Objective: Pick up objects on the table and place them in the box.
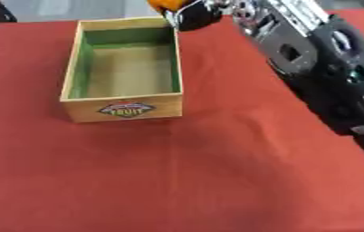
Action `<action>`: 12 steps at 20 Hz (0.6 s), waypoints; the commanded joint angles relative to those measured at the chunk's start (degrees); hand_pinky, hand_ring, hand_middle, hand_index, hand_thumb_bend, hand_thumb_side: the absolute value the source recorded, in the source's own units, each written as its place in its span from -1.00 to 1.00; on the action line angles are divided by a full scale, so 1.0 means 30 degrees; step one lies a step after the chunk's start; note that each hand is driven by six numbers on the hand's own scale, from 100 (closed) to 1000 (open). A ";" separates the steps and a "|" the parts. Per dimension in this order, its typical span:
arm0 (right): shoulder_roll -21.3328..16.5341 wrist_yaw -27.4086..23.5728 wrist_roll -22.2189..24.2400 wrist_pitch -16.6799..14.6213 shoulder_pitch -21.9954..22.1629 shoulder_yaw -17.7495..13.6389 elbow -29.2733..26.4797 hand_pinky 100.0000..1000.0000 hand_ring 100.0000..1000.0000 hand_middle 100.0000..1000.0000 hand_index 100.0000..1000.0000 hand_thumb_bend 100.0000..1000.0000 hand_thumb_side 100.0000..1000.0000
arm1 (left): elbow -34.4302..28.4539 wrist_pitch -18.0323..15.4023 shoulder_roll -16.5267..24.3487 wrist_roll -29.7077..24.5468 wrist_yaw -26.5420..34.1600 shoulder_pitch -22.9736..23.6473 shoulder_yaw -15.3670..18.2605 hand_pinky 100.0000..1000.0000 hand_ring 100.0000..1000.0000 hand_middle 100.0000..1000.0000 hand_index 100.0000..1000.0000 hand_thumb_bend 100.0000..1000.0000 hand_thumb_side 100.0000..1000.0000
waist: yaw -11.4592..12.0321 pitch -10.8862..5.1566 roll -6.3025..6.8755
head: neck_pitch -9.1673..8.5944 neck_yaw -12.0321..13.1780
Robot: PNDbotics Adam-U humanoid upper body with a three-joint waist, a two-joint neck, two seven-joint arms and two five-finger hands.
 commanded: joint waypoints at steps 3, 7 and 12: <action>0.1842 0.0955 -0.0362 -0.0465 -0.1413 -0.0271 0.2338 0.09 0.10 -0.33 -0.31 -1.00 -0.82 | -0.0360 -0.0020 0.0060 -0.0084 0.0137 -0.0464 -0.0042 0.14 0.30 0.41 0.81 -0.83 1.00 | 0.0223 -0.0181 0.0092 | 0.0025 0.0085; 0.3499 0.1795 -0.0478 -0.0852 -0.1938 -0.0190 0.4632 0.09 0.10 -0.33 -0.30 -1.00 -0.82 | -0.0360 -0.0048 -0.0138 -0.0170 0.0240 -0.0714 -0.0138 0.14 0.30 0.41 0.81 -0.84 1.00 | 0.0477 -0.0061 0.0105 | -0.0233 -0.0258; 0.4832 0.2671 -0.0456 -0.1433 -0.2086 -0.0504 0.7297 0.12 0.16 -0.27 -0.25 -1.00 -0.83 | -0.0360 -0.0075 -0.0235 -0.0225 0.0294 -0.0908 -0.0178 0.14 0.30 0.41 0.81 -0.84 1.00 | 0.0795 0.0046 0.0059 | -0.0404 -0.0607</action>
